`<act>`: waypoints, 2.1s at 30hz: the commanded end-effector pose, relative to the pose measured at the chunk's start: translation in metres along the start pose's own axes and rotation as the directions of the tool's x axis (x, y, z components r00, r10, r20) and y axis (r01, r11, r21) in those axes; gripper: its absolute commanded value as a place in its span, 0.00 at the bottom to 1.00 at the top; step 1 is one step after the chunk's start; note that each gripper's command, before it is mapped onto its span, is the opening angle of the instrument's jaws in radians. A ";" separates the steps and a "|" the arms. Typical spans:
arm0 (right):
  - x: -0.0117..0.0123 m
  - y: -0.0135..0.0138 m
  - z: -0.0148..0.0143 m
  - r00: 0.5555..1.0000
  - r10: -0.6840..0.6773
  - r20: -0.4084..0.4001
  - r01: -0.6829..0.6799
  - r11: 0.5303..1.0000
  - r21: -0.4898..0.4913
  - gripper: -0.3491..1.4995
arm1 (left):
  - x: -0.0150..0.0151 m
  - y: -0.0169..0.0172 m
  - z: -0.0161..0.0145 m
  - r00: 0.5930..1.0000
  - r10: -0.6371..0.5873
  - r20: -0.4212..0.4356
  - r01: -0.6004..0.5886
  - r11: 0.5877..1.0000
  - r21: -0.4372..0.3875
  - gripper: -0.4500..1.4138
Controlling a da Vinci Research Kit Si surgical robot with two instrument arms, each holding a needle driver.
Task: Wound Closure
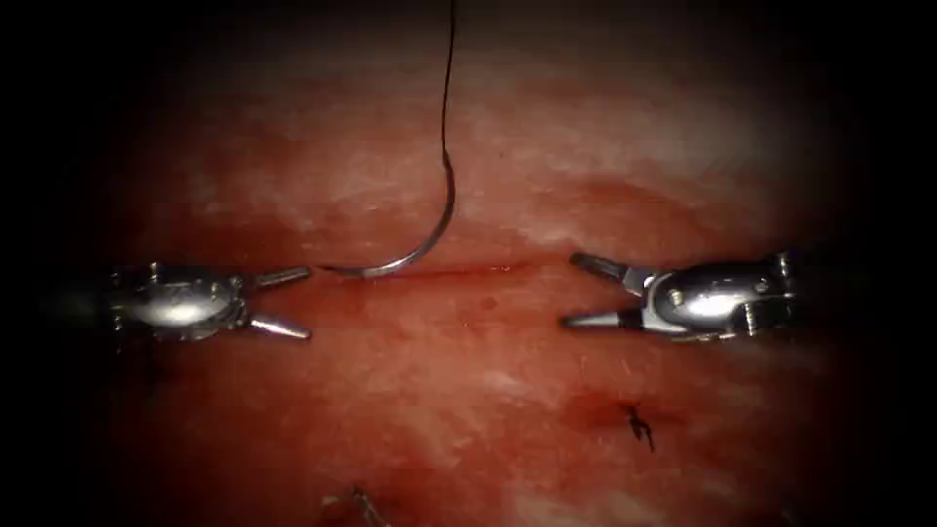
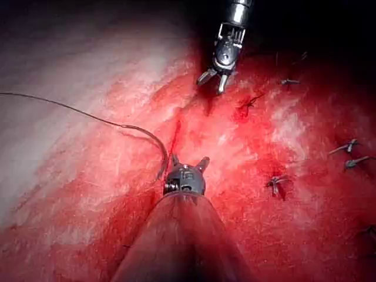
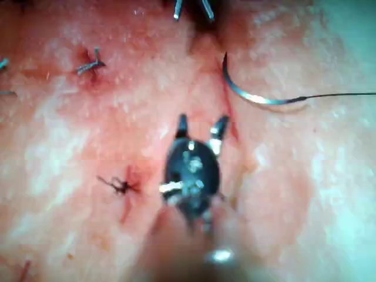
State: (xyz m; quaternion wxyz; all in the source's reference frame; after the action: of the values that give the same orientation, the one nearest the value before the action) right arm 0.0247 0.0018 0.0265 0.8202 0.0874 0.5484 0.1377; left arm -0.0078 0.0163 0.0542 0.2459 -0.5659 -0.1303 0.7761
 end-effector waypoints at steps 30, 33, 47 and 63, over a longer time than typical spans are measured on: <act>-0.0003 -0.0011 0.0010 1.000 -0.001 0.014 0.001 1.000 0.006 0.50 | -0.0017 -0.0055 0.0043 0.915 -0.015 0.403 -0.024 0.996 0.092 0.52; -0.0003 -0.0011 0.0009 1.000 -0.001 0.016 0.001 1.000 0.008 0.50 | -0.0019 -0.0056 0.0048 0.907 -0.014 0.421 -0.026 0.996 0.090 0.52; -0.0002 -0.0012 0.0010 1.000 -0.001 0.016 0.001 1.000 0.008 0.50 | -0.0040 -0.0058 0.0070 0.890 -0.003 0.455 -0.035 0.996 0.076 0.50; 0.0000 -0.0013 0.0014 1.000 0.000 0.016 0.000 1.000 0.006 0.50 | -0.0052 -0.0060 0.0069 0.884 0.021 0.468 -0.040 0.999 0.030 0.00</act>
State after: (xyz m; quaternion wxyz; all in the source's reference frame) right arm 0.0258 0.0012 0.0261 0.8243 0.0898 0.5423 0.1358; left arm -0.0111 0.0196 0.0628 0.2054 -0.3591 -0.1611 0.8960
